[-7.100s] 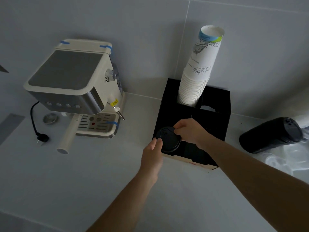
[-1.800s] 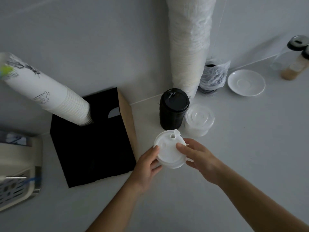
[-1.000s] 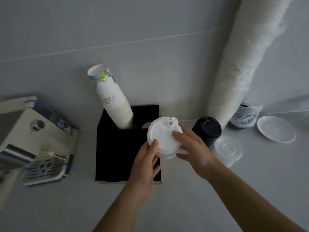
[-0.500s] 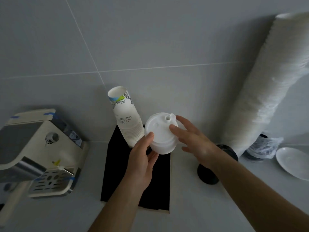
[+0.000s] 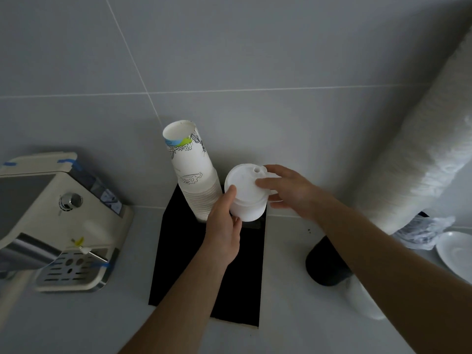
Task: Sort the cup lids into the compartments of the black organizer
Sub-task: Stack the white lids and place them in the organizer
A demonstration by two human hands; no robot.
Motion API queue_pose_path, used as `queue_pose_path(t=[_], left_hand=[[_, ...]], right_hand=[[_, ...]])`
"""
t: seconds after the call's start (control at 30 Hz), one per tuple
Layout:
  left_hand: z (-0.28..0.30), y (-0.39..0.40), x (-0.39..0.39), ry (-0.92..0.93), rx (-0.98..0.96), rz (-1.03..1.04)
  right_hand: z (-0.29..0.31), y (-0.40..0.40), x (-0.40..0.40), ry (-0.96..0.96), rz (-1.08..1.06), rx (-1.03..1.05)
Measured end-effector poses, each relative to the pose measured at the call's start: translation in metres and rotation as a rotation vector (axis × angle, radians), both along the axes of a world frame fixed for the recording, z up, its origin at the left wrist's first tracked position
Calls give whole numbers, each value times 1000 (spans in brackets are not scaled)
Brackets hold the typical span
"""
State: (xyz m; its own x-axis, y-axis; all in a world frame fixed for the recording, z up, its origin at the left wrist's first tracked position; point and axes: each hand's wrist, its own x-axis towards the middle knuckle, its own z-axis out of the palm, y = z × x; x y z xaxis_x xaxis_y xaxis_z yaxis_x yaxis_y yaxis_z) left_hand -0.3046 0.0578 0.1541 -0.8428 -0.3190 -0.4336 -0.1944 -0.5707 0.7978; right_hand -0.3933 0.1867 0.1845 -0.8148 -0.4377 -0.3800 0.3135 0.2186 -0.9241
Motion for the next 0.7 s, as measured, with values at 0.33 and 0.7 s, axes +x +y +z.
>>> queue_pose_path(t=[0.33, 0.7], left_hand=[[-9, -6, -3, -141, 12, -1], [-18, -4, -17, -74, -8, -24]], right_hand=[[-25, -10, -19, -48, -5, 10], [-38, -16, -19, -44, -78, 39]])
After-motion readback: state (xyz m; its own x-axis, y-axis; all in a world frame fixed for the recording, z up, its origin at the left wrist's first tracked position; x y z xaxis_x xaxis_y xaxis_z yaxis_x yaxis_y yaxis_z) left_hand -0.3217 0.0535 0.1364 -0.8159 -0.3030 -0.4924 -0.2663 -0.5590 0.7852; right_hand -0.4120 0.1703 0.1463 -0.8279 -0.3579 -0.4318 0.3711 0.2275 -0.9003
